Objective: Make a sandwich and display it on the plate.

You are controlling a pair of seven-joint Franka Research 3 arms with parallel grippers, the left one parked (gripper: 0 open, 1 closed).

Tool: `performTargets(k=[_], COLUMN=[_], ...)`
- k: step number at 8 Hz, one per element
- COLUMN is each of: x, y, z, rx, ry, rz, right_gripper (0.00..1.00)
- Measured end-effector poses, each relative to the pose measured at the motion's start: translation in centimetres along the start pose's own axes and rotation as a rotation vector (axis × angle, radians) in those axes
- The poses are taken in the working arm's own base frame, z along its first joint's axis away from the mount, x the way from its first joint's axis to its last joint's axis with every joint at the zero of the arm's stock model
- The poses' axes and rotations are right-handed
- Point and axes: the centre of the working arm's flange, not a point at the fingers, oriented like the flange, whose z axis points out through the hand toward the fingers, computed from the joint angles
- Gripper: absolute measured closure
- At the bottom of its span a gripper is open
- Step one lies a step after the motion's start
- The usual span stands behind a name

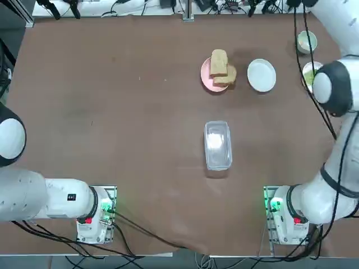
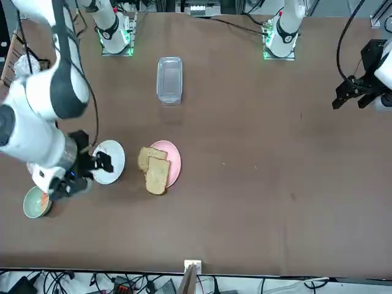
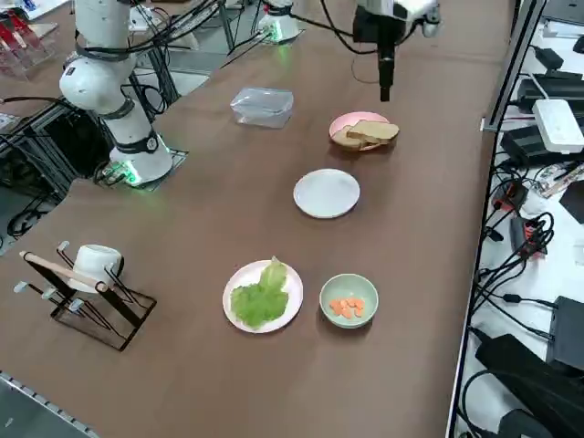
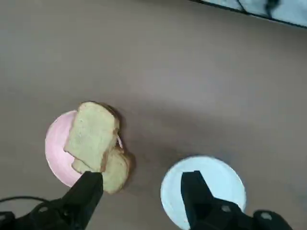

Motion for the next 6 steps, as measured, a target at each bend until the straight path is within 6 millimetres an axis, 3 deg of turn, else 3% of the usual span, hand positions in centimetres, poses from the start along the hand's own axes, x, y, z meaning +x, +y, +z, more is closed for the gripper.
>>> performTargets(k=[3, 6], x=[1.3, 2.2], y=[-0.5, -2.3], z=[1.7, 6.2], rx=[0.118, 0.192], ry=[0.031, 0.019], rz=[-0.129, -0.262], right_gripper=[0.00, 0.00])
